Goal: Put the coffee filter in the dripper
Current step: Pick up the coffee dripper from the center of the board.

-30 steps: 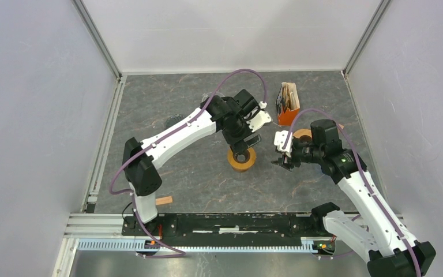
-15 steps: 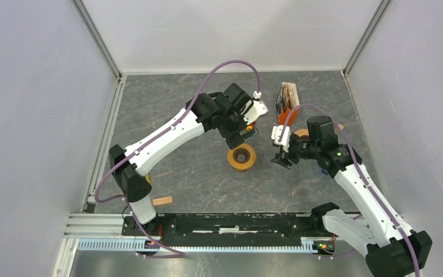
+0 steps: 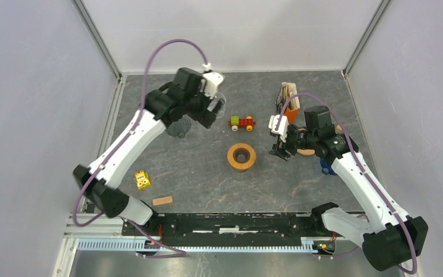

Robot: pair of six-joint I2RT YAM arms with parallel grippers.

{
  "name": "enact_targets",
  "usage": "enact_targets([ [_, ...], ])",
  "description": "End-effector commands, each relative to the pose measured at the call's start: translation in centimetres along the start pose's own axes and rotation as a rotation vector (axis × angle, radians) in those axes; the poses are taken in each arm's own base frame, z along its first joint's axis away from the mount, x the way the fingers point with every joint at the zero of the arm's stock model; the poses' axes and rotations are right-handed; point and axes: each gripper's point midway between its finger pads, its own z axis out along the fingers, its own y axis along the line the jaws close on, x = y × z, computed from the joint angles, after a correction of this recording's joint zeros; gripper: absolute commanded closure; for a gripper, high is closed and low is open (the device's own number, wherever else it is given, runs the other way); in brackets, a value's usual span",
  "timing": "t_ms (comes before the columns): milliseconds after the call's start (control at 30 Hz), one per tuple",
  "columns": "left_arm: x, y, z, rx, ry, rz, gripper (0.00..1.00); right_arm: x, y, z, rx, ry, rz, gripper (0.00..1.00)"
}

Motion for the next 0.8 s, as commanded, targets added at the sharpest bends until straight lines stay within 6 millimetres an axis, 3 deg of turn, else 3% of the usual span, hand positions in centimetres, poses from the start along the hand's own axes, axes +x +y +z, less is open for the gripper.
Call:
enact_targets([
  [0, -1.2, 3.0, -3.2, -0.078, -0.225, -0.145, 0.0, -1.3, -1.4, -0.2, 0.027, -0.018, -0.024, 0.31],
  [200, 1.8, 5.8, -5.2, -0.185, -0.363, -0.206, 0.0, -1.7, -2.1, -0.4, 0.032, -0.011, -0.005, 0.29],
  [400, 4.8, 7.0, -5.0, -0.234, -0.363, -0.22, 0.0, -3.2, -3.6, -1.1, 0.084, -0.02, 0.012, 0.26],
  [567, 7.0, 7.1, -4.0, -0.241, -0.324, -0.224, 0.0, -1.4, -6.6, -2.2, 0.273, 0.044, 0.111, 0.26],
  [767, 6.9, 6.0, -2.8, -0.148, -0.282, -0.196, 0.0, 1.3, -9.3, -4.3, 0.467, 0.109, 0.234, 0.26],
])
